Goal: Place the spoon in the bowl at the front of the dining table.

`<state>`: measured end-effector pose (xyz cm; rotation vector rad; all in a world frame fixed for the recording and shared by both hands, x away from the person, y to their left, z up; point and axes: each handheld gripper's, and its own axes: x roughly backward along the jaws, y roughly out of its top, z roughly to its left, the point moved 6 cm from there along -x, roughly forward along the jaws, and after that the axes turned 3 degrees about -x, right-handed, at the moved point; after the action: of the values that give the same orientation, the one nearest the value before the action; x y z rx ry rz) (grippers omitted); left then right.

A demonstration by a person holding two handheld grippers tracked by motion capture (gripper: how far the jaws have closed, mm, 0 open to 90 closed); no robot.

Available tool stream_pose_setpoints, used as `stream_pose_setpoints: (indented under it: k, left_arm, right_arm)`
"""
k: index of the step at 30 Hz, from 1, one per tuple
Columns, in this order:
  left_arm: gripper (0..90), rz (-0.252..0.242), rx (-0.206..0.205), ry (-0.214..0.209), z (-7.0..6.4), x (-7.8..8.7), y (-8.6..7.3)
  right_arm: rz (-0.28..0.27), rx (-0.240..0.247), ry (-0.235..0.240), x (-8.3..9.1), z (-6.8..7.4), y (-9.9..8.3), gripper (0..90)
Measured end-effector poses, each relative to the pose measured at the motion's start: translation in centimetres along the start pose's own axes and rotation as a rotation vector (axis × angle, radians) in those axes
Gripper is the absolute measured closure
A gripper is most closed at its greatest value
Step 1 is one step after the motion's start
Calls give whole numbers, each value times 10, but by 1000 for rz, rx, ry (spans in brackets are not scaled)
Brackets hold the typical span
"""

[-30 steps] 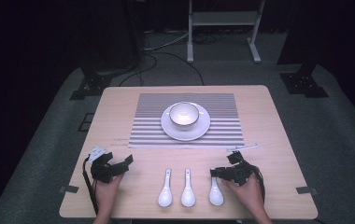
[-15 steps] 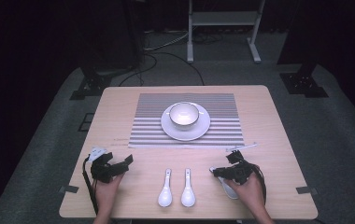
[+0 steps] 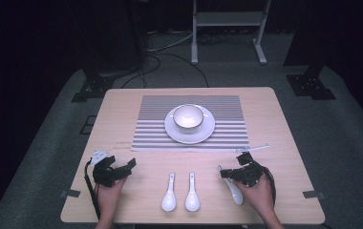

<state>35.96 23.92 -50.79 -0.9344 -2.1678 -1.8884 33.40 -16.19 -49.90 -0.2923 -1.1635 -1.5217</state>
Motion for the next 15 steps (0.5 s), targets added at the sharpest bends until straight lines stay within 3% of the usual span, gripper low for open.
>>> stream_pose_setpoints:
  k: [8,15]
  left_arm:
    - [35,0,-1,1,0,0,0]
    - [35,3,-4,1,0,0,0]
  right_arm:
    - [-117,-84,120,16,-4,9,856]
    - [-198,-110,146,25,-6,17,855]
